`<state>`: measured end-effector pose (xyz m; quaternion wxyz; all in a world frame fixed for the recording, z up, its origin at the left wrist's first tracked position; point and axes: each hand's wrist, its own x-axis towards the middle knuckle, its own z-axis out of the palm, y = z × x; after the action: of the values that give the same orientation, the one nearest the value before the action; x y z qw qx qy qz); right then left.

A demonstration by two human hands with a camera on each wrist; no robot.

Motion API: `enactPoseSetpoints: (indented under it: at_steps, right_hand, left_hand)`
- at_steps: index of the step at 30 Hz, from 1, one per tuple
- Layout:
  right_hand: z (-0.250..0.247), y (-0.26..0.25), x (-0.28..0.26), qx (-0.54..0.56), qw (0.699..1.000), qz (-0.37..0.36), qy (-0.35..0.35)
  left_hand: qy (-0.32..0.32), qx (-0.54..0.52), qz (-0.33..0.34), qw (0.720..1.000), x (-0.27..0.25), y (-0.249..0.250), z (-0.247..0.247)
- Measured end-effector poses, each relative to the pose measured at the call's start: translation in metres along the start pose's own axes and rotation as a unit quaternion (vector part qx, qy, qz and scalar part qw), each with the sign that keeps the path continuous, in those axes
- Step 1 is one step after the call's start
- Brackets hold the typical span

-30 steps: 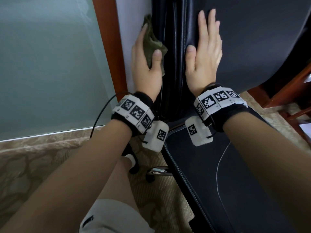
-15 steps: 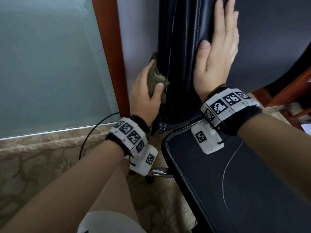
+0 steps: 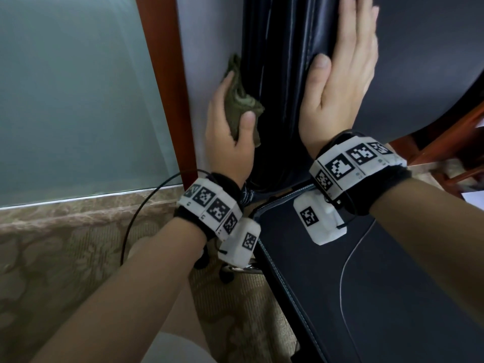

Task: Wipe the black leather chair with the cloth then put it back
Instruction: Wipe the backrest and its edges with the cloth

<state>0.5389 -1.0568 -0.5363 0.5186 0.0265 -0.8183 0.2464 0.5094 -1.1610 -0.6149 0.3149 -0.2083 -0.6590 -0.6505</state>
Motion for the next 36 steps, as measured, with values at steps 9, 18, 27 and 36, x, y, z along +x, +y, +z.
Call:
enactPoseSetpoints:
  at_steps: [9,18,27,36]
  right_hand:
    - [-0.002,-0.007,0.001,0.014,1.0,0.022,-0.008]
    - [-0.001,-0.004,0.001,0.01,1.0,0.022,-0.007]
    - [-0.001,-0.005,0.0,0.012,1.0,0.018,-0.002]
    - [0.0,-0.006,0.001,0.01,1.0,0.026,-0.003]
  left_hand:
    - [-0.05,0.027,-0.059,0.997,-0.034,-0.023,-0.016]
    - [0.085,-0.083,-0.098,0.988,0.006,0.011,0.005]
    - [0.018,-0.008,-0.157,0.987,-0.056,-0.028,-0.009]
    - [-0.015,0.052,-0.239,0.97,-0.066,-0.021,-0.023]
